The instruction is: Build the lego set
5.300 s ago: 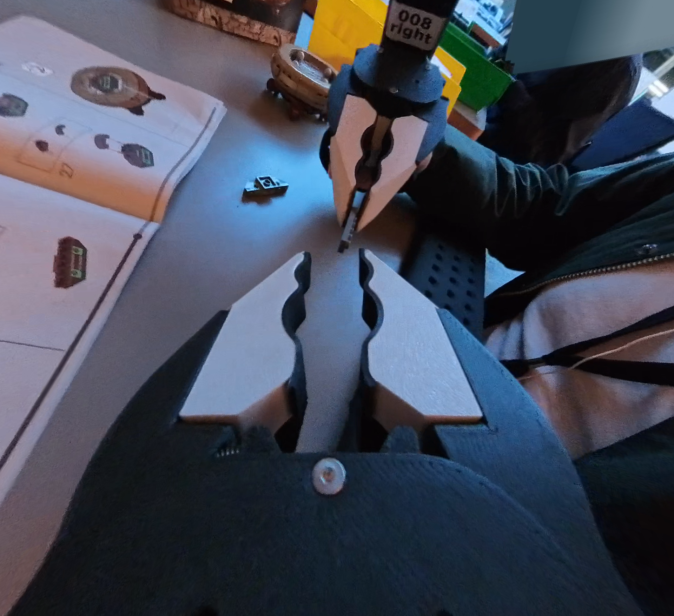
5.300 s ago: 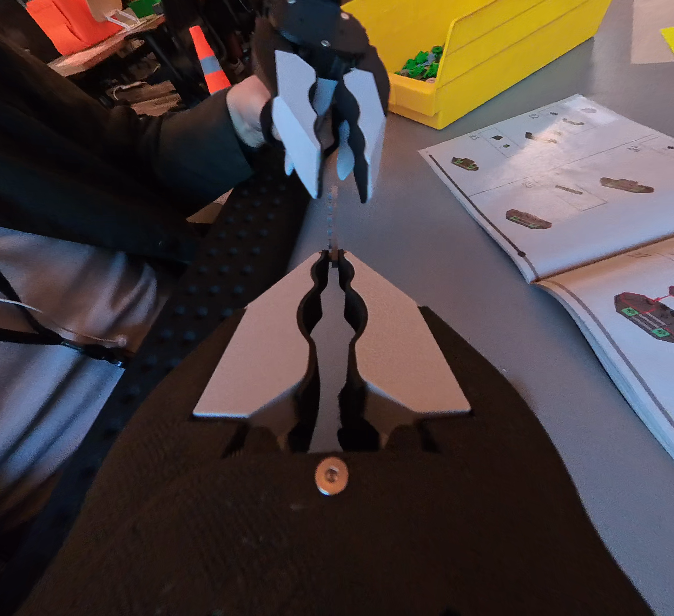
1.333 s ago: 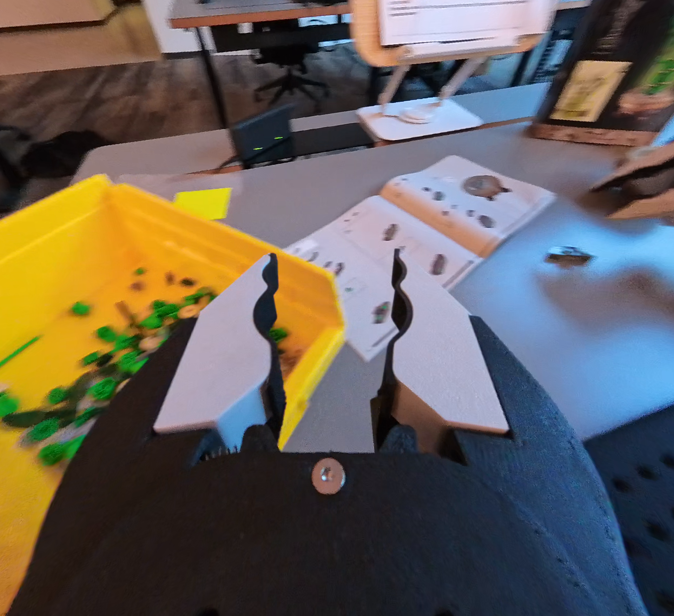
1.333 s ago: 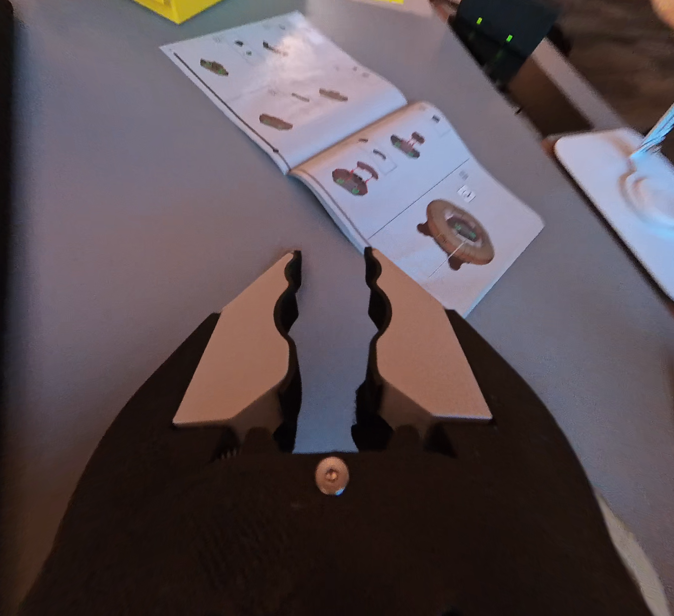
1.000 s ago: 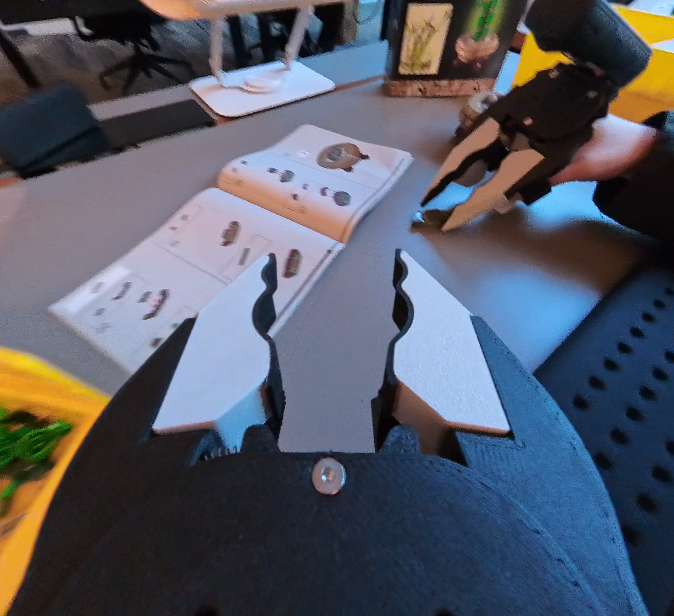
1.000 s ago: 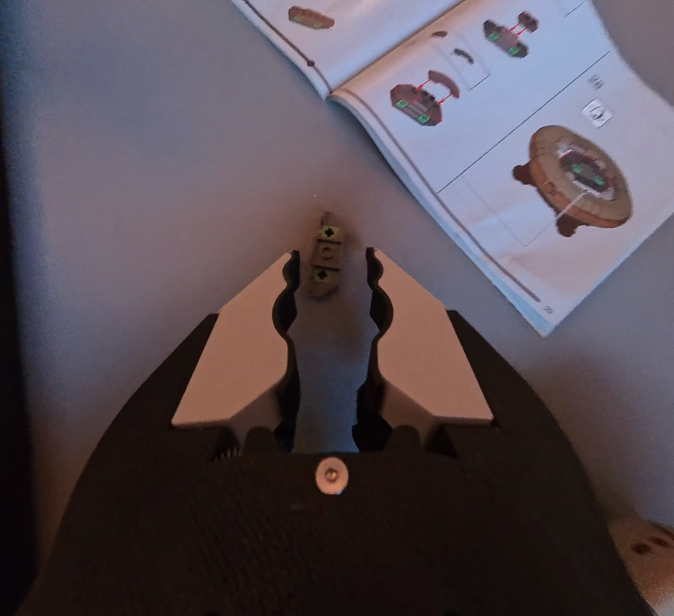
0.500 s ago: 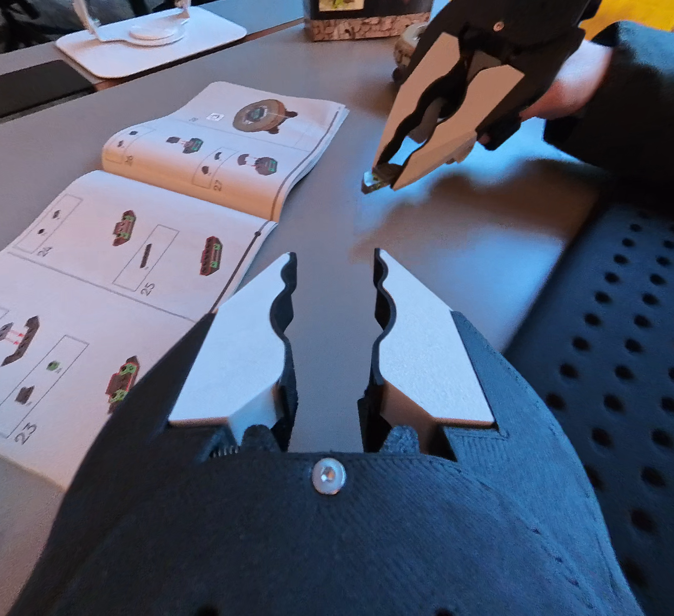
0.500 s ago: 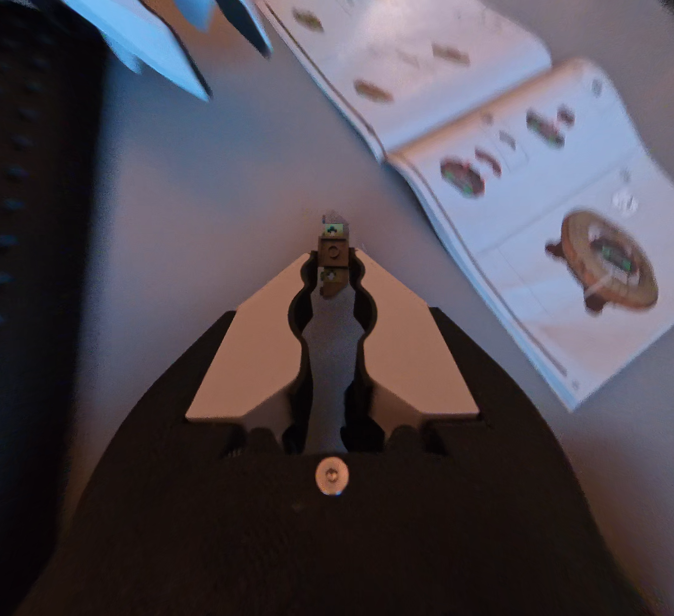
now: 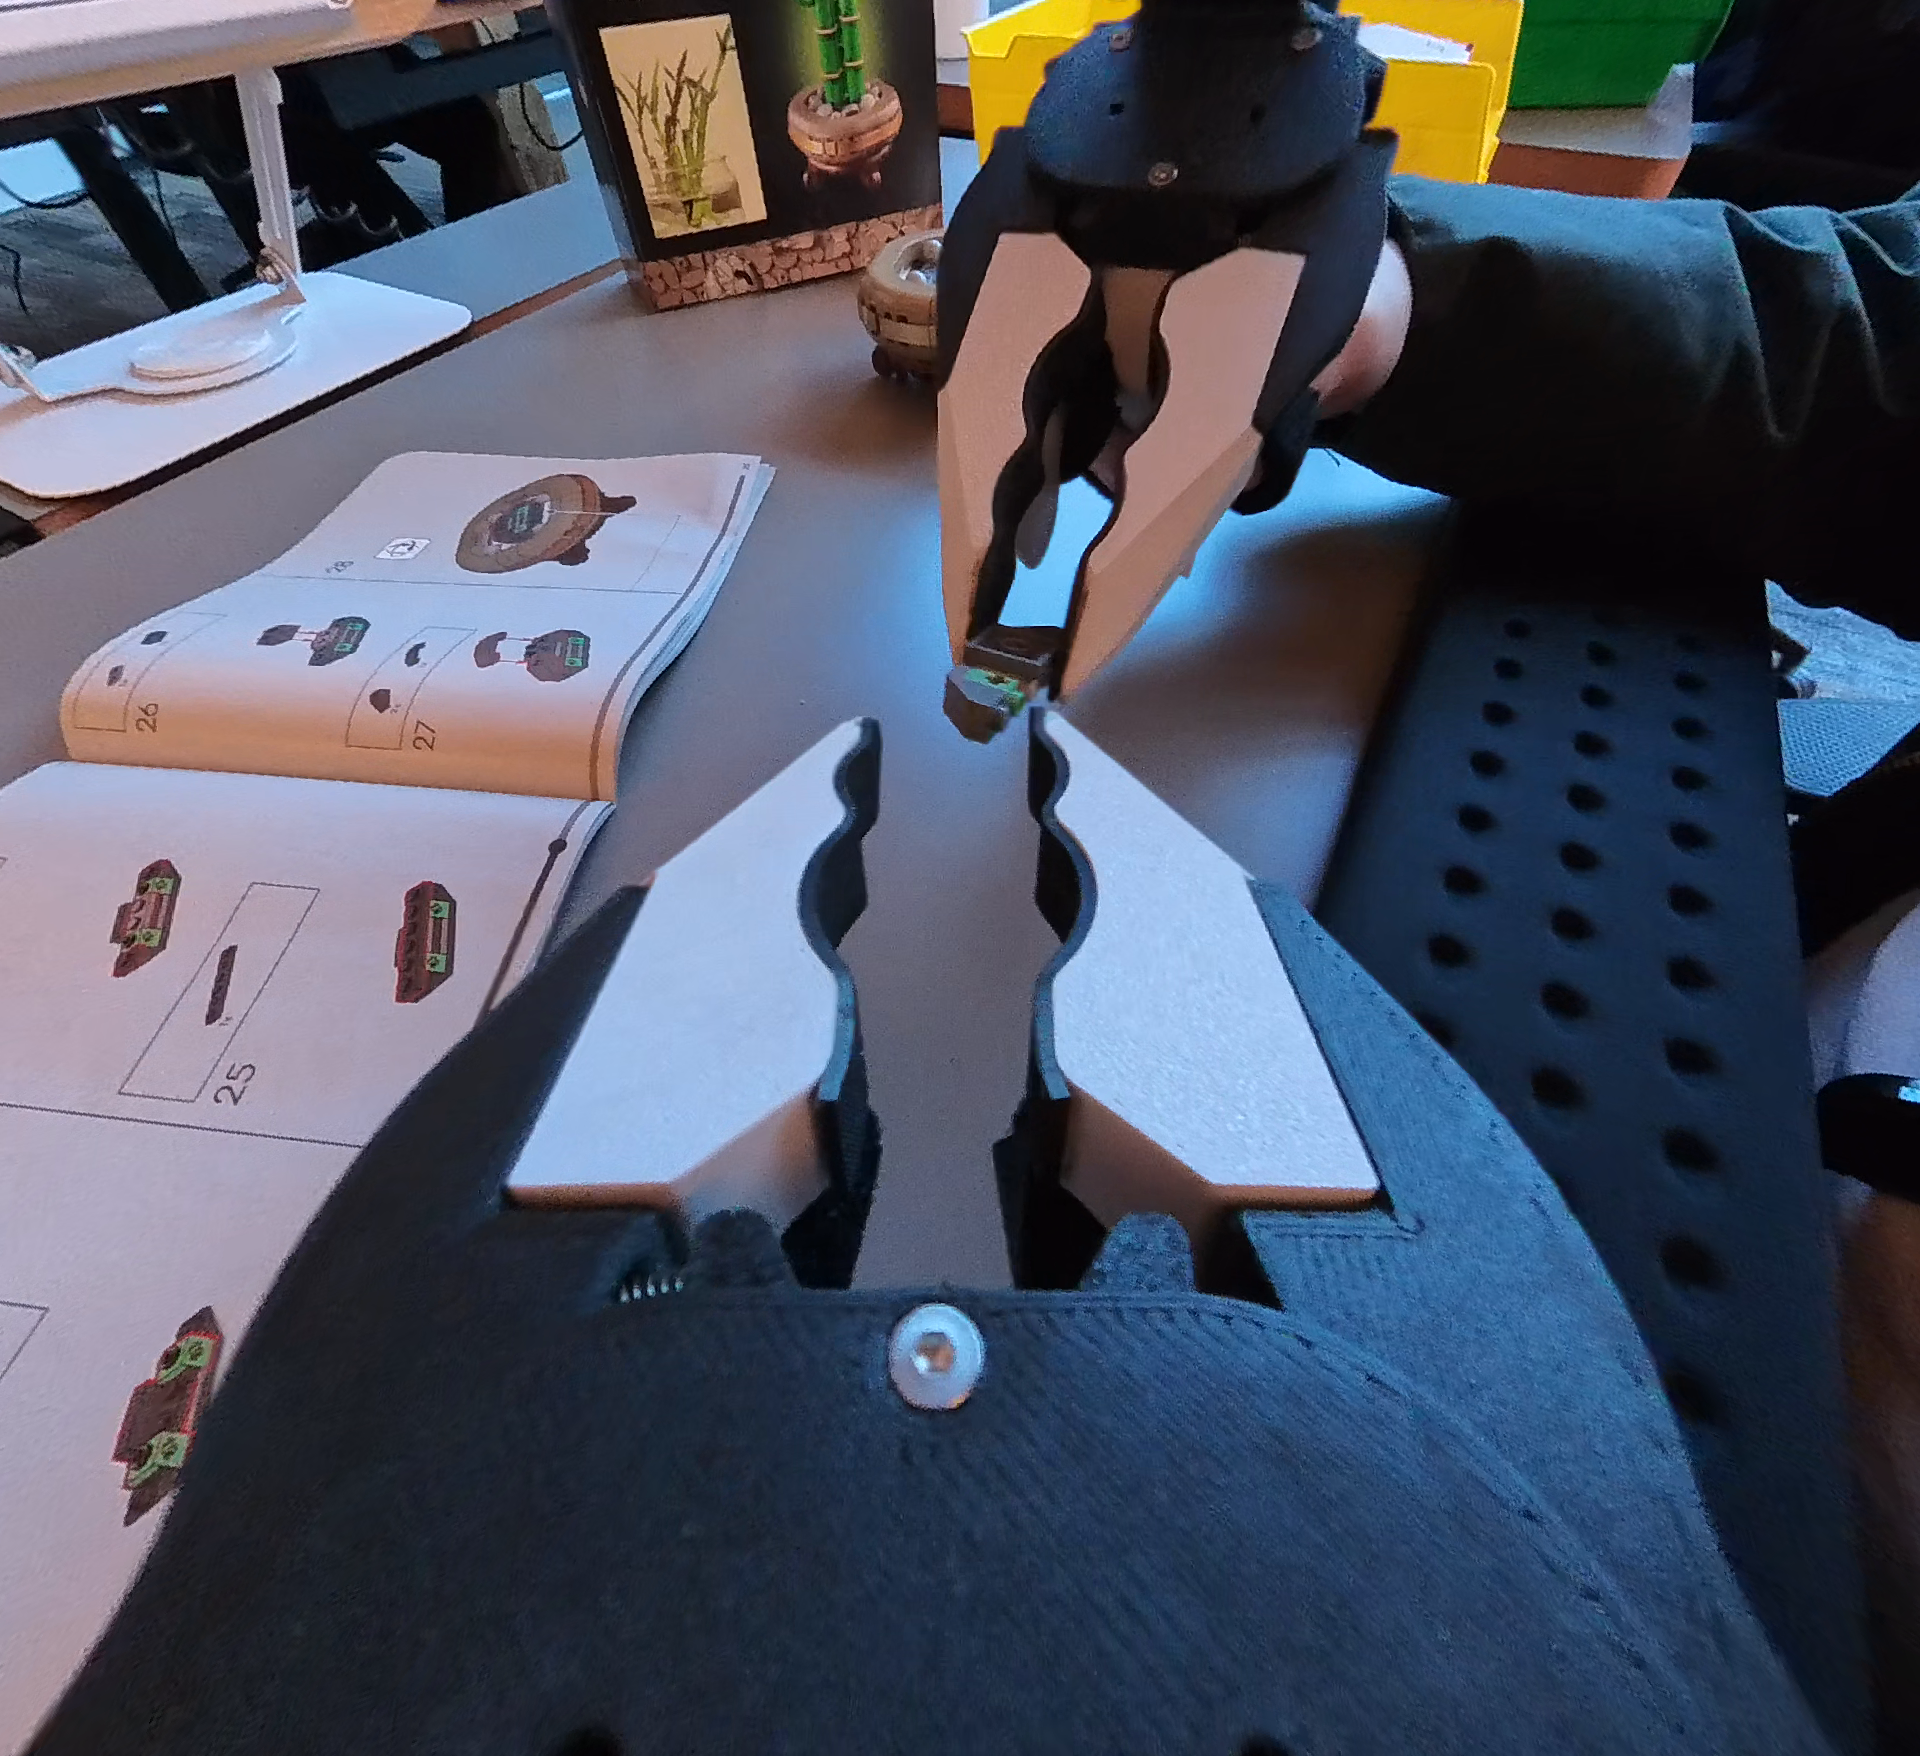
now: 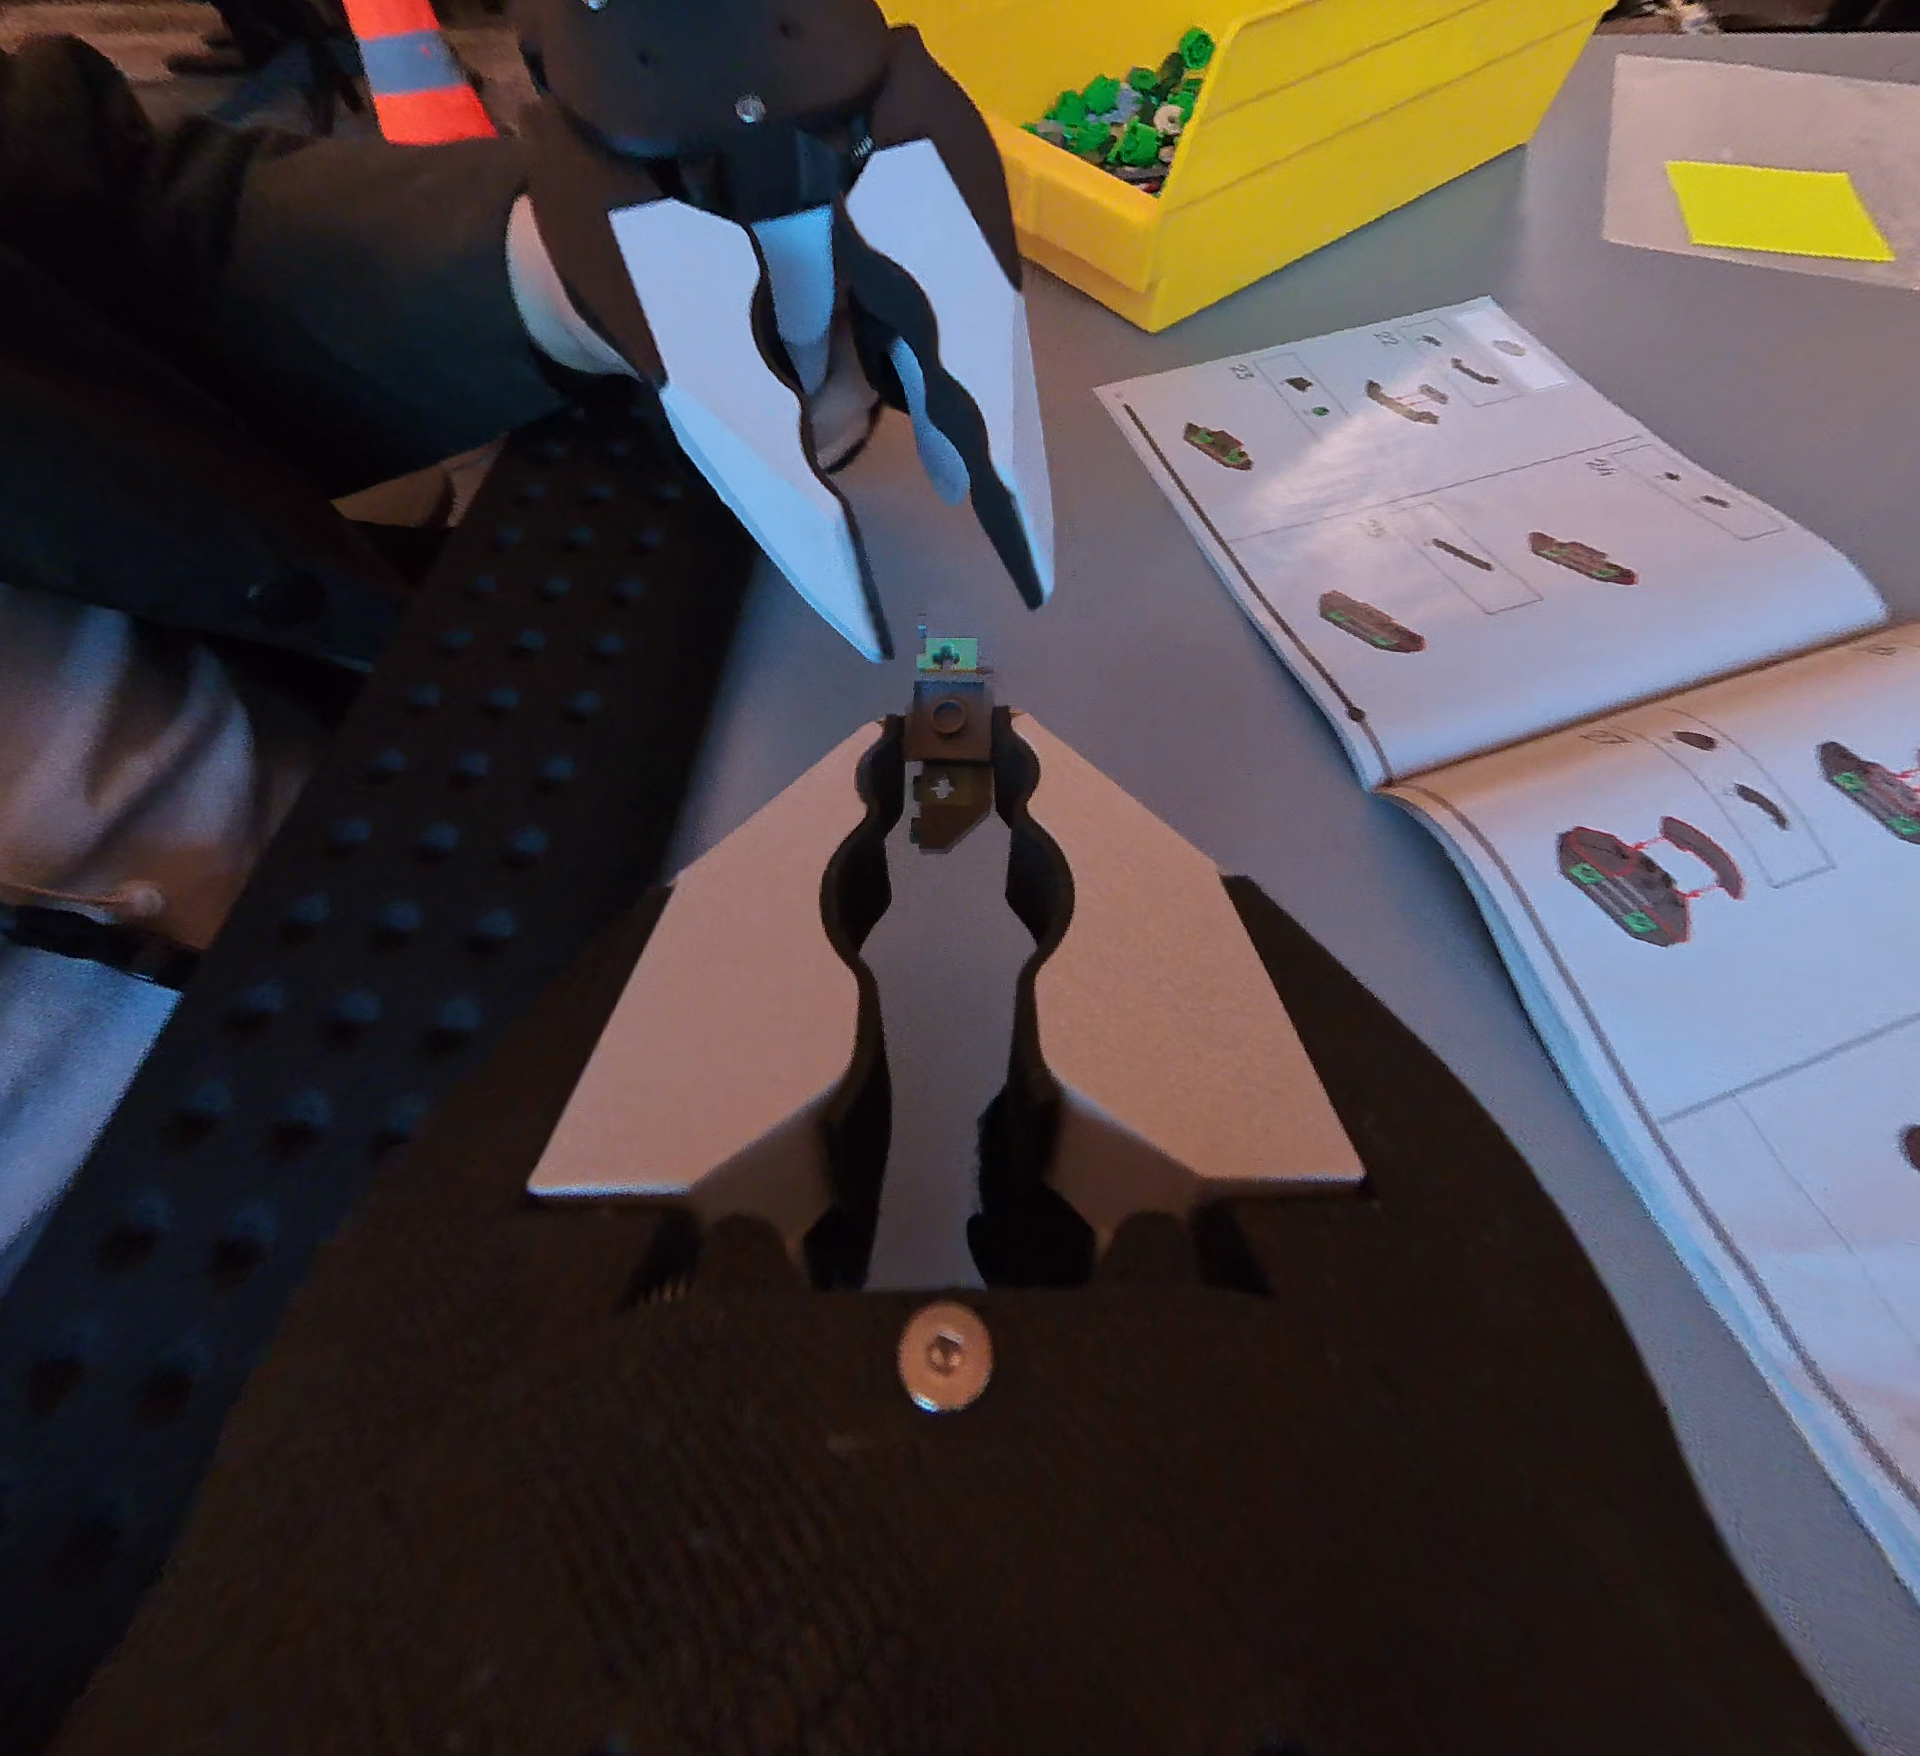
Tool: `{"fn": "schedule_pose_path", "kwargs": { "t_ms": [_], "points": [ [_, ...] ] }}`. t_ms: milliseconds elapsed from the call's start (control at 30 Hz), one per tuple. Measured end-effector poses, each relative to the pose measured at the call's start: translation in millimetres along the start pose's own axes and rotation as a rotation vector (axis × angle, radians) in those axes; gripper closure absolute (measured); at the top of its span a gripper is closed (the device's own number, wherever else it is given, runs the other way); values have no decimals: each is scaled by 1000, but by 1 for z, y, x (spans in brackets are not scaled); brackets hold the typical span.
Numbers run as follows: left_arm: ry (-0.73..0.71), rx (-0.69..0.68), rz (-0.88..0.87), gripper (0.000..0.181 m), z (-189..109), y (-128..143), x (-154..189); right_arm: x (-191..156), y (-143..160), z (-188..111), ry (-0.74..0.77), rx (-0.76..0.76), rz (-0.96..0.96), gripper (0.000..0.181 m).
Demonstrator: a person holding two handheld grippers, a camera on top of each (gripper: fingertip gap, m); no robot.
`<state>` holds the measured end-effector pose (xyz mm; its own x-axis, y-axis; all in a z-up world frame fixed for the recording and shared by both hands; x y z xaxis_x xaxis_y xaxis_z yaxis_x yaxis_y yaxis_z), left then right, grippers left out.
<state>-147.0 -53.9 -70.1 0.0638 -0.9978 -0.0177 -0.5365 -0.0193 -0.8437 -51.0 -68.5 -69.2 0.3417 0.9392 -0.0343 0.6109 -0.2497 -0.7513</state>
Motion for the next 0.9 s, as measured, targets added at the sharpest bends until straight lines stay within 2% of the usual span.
{"fn": "schedule_pose_path", "kwargs": {
  "t_ms": [100,267,433,700,900],
  "points": [
    [24,-6,37,169,0,0,6,-3,-2,2,-69,23,54,166],
    [71,-33,-12,170,0,3,6,-2,-1,3,-132,41,109,166],
    [135,-29,-106,170,-1,5,0,-2,1,7,-114,38,86,162],
    [193,5,-235,170,-6,6,-12,-1,-1,7,36,32,-37,156],
    [232,37,-268,171,-9,5,-14,-10,-14,-3,285,43,-277,158]
  ]
}}
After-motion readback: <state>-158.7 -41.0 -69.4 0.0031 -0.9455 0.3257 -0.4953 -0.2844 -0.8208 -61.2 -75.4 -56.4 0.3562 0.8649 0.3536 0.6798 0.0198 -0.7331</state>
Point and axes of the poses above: each gripper's, where its closed fingertips meet, z out along the fingers, y out of its underside, x = y × z across the jaws, the point moved 5 cm from there along -z, back along the fingers, and after that the axes turned 15 degrees about -x, right-handed, at the moved point
